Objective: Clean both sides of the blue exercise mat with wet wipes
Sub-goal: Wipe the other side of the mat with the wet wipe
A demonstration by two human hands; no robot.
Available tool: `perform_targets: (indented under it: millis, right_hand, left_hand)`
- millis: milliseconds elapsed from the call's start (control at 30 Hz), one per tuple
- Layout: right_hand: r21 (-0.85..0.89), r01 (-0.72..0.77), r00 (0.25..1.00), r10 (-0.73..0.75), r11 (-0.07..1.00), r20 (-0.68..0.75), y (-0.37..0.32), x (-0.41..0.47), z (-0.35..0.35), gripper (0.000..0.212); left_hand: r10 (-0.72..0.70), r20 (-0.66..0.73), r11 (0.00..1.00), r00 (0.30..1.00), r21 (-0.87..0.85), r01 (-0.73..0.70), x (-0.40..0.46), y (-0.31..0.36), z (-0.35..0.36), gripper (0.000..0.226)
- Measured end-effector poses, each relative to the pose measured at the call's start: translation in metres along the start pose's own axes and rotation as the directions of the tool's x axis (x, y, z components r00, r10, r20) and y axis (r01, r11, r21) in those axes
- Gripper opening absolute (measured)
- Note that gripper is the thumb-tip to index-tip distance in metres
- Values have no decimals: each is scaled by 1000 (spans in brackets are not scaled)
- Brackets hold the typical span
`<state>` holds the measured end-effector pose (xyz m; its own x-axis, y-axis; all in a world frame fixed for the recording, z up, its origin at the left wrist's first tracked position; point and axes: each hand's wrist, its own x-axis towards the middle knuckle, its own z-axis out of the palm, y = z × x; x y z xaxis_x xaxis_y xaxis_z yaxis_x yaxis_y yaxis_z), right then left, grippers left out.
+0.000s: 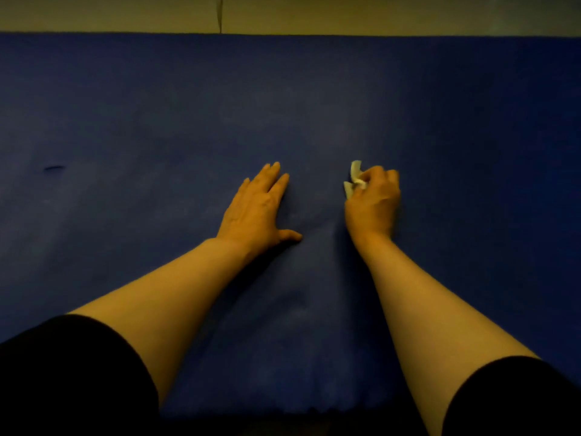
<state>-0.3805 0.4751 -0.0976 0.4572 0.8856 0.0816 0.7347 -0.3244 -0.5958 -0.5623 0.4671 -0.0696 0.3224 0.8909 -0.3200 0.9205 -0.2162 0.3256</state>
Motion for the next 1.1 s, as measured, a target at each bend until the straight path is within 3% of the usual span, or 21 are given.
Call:
perform_targets:
  millis: [67,200,267,400,467,567,667,733,800,867,900,1033,1100]
  right_hand:
    - [16,38,999,-38,999,-2,-10,-7,7,9]
    - [79,328,933,-336,941,131,-30,-23,26,6]
    - [95,287,945,-298,953,133,-25,-4,24,9]
    - [43,20,997,-17,999,-69,0,41,15,16]
    - [26,13,994,-10,1000,-106,-6,39,23,12]
    - [54,265,964,-266,963,5,-35,13,48,25]
    - [102,395,907,-405,913,112,-44,14,57,11]
    - [61,342,937,-345,938,49,-32,37,51,14]
    - [71,197,977,-190,978,-100,-18,59,42,16]
    - [85,72,985,-57,994,-164,-16,68,41,24]
    - [78,73,983,-59,994,-175,-22,65,45,26]
    - [116,353,933,-359,928,28,-52,37,68,20]
    - [109,394,913,-402,913,67,-51,47,67,12]
  left_hand:
    - [4,51,1000,999,30,-5,10,-7,-3,124]
    - [36,90,997,995,69,-42,27,-17,-10,128]
    - [31,100,994,994,104,-41,36,-22,-16,124]
    - [17,120,987,993,159,-37,57,-30,-28,124]
    - [23,148,987,989,152,-46,67,-30,-30,131]
    - [29,180,988,983,144,-55,75,-25,-30,138]
    - [13,209,991,978,128,-40,79,-24,-31,139]
    - [8,227,990,974,133,-39,81,-24,-30,141]
    - [3,235,991,972,132,-35,82,-24,-28,142]
    - [0,232,992,973,120,-29,82,-24,-28,142]
    - [1,230,993,973,112,-27,82,-23,-28,142]
    - [7,212,996,977,88,-26,81,-24,-28,142]
    - [4,215,996,977,81,-22,81,-23,-30,142]
